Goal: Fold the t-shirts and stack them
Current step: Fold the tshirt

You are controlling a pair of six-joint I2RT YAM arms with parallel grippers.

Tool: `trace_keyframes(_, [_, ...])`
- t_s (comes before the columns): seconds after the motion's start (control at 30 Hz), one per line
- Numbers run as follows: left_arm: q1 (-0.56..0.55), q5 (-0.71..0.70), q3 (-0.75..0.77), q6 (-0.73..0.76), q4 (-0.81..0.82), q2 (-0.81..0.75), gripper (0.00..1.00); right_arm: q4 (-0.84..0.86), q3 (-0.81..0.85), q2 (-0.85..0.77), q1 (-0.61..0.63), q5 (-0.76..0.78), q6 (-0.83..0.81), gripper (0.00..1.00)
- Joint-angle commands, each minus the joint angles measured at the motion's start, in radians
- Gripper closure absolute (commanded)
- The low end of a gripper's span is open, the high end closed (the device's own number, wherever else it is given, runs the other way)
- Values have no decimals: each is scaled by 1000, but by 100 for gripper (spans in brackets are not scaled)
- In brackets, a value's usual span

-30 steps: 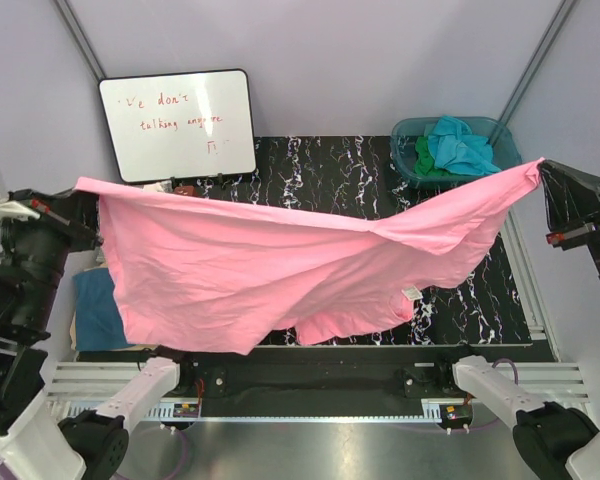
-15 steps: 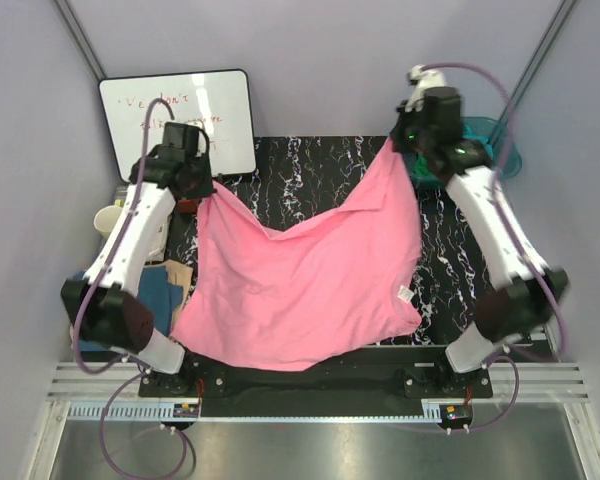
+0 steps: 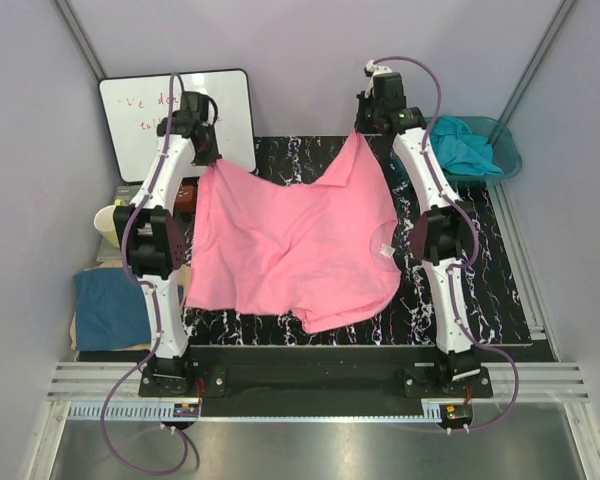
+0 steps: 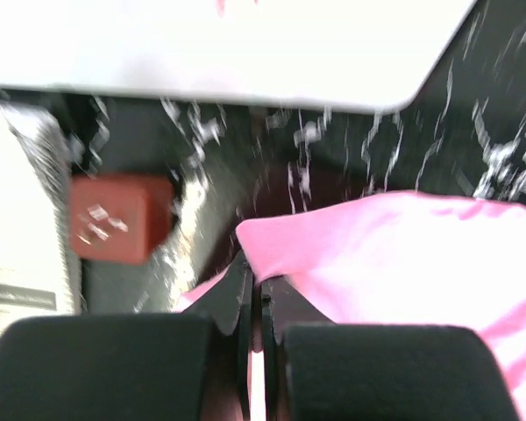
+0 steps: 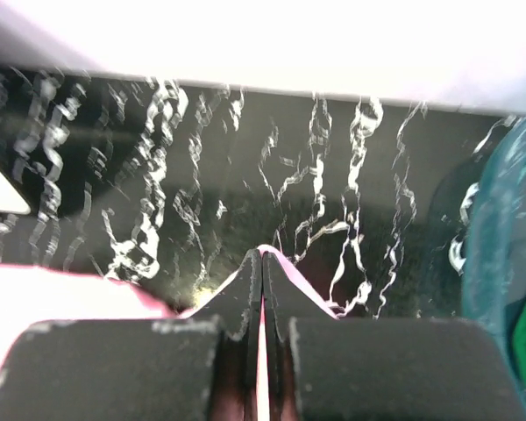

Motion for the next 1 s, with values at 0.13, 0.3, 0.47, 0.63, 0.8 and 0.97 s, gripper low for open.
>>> trace_keyframes(0.13, [34,-10,-35,-3,0,-89,100,-39,-144,-248,-9,25,25,100])
trace_keyframes(0.3, [34,-49,-227,-14,-23,-147,100,-59,-442,-407,-9,7,70,100])
trace_keyframes(0.47, [36,-103,-328,-31,-99,-167,100,-71,-714,-533,-9,-10,110,100])
trace_keyframes(0.63, [49,-178,-344,-50,-173,-179,100,-106,-824,-622,-7,5,140,100])
trace_keyframes(0.8, [89,-278,-384,-89,-226,-175,100,-175,-832,-622,-9,5,151,100])
trace_keyframes(0.97, [128,-298,-416,-98,-274,-127,72,-218,-834,-610,-9,-12,157,100])
